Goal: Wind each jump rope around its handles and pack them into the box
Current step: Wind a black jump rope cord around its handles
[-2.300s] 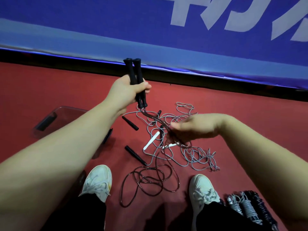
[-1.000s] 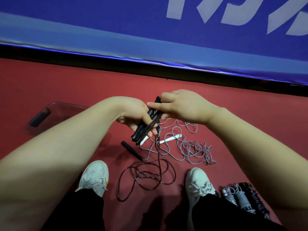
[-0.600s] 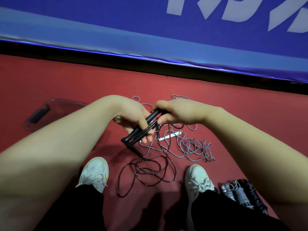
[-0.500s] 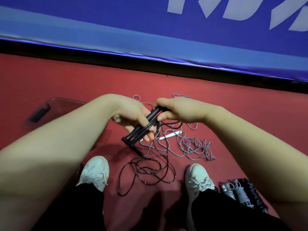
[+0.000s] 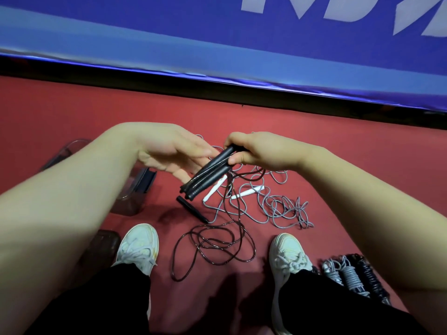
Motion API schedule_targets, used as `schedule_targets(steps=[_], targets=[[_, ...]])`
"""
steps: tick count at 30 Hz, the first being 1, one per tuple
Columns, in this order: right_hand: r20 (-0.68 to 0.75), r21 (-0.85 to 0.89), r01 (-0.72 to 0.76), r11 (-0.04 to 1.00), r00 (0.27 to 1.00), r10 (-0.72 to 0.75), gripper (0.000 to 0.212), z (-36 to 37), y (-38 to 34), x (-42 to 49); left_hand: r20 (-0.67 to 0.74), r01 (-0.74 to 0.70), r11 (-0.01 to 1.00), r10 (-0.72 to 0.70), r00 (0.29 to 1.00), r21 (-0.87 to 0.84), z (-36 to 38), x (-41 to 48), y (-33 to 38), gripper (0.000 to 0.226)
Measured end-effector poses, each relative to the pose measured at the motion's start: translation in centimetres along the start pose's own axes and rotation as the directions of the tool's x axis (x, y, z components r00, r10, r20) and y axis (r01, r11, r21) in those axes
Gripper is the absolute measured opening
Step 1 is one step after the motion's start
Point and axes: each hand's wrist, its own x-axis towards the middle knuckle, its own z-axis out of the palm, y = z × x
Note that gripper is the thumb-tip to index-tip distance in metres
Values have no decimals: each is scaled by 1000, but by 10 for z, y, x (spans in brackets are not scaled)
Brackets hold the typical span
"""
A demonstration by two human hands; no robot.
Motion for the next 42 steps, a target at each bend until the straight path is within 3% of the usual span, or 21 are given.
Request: schedule_targets(steps=[4,7,11,15,17,19,21,24,28,31,33,35,39,42], targets=[[9,-51,-19,999,1000,20,32,1,-5,5,-98,-16,995,26,995,95,19,12,4,13],[-11,-6,-36,999,999,36,39,1,-2,1,-114,3,998,5,994,65,20,21,1,14],[10,-12,-32,999,999,32,65,-11,-6,-4,-133,28,998,-20,991,58,16,21,-3,13],[14,-279,-42,959,999,48,43,-21,-12,-3,-113,74,994,-64,992,82,14,19,-7,12],[-10,-311,-31,950,1000,29,34,-22,-13,-6,-71,88,990,-80,994,111,16,17,-7,13],[-46,-253,-12,967,999,0,26,-22,-7,-10,-31,93,984,-89,996,154,17,14,-7,14],[-61,36,10,999,998,-7,11,-22,2,-15,6,78,980,-80,997,183,16,10,-9,15],[-51,489,18,872,999,8,12,-19,11,-20,89,-4,975,-17,996,224,18,6,-8,15],[-55,678,35,734,998,4,13,-16,17,-17,131,-97,955,62,989,279,23,5,-1,14],[23,684,32,729,998,-65,12,-23,19,-20,162,-102,939,51,985,329,22,2,4,12],[117,564,23,825,987,-107,24,-35,12,-27,178,-70,935,7,984,349,22,2,4,14],[160,394,23,919,983,-94,21,-47,1,-30,171,-23,938,-39,985,346,24,3,4,17],[82,226,46,973,994,-66,12,-55,-8,-30,133,-1,936,-49,990,352,23,2,9,14],[8,355,29,934,999,-34,13,-44,3,-31,98,-34,951,3,995,308,20,-2,7,11]])
